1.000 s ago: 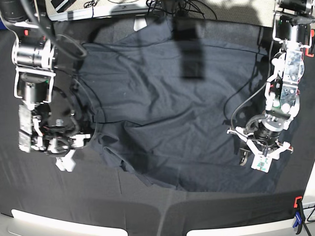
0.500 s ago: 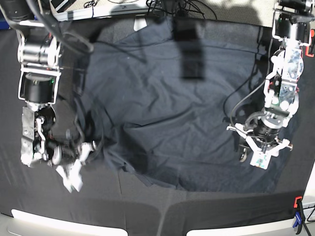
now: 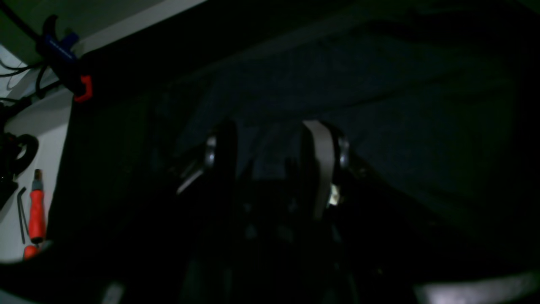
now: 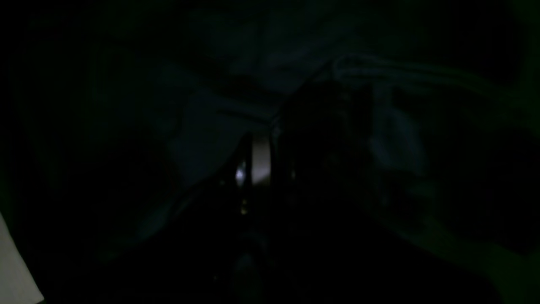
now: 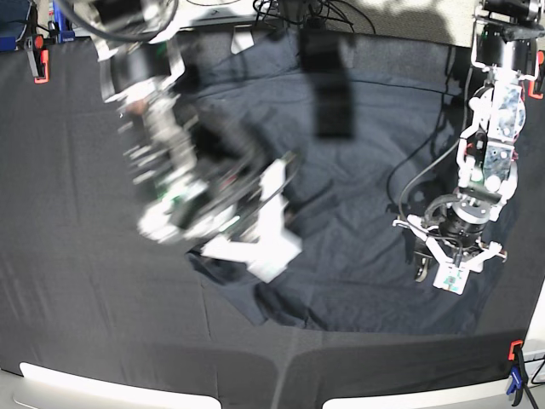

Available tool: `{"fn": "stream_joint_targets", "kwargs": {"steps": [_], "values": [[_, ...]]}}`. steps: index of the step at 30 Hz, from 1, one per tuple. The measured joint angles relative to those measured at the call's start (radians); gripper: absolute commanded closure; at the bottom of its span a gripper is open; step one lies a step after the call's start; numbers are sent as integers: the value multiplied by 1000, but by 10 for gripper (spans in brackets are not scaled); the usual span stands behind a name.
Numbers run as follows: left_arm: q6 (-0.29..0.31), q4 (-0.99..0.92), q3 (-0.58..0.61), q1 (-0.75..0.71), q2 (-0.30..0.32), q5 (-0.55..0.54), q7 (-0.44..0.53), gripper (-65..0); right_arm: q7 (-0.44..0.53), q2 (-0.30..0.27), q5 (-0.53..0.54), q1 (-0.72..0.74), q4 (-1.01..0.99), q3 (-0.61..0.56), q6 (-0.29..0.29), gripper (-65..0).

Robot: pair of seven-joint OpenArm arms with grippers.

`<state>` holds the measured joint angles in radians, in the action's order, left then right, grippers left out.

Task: Layout the t-shirt on the table in an organized manner, then fold the t-shirt properly

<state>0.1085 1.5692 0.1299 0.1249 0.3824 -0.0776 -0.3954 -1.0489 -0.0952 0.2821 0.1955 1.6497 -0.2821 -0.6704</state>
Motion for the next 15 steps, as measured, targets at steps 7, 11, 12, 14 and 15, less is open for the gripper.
{"fn": "stream_joint_targets", "kwargs": {"steps": [7,11,12,14,15], "values": [[0,0,0,0,0,0,-2,-219,0,9,32,-7,0,-31,1,-320],[0,0,0,0,0,0,-2,-219,-29,10,164,-10,0,-32,1,-321],[0,0,0,0,0,0,-2,-219,-38,10,179,-7,0,-32,1,-321],[0,0,0,0,0,0,-2,-219,-45,12,202,-2,0,-19,1,-320],[0,0,0,0,0,0,-2,-219,-45,13,216,2,0,0,1,-320]]}}
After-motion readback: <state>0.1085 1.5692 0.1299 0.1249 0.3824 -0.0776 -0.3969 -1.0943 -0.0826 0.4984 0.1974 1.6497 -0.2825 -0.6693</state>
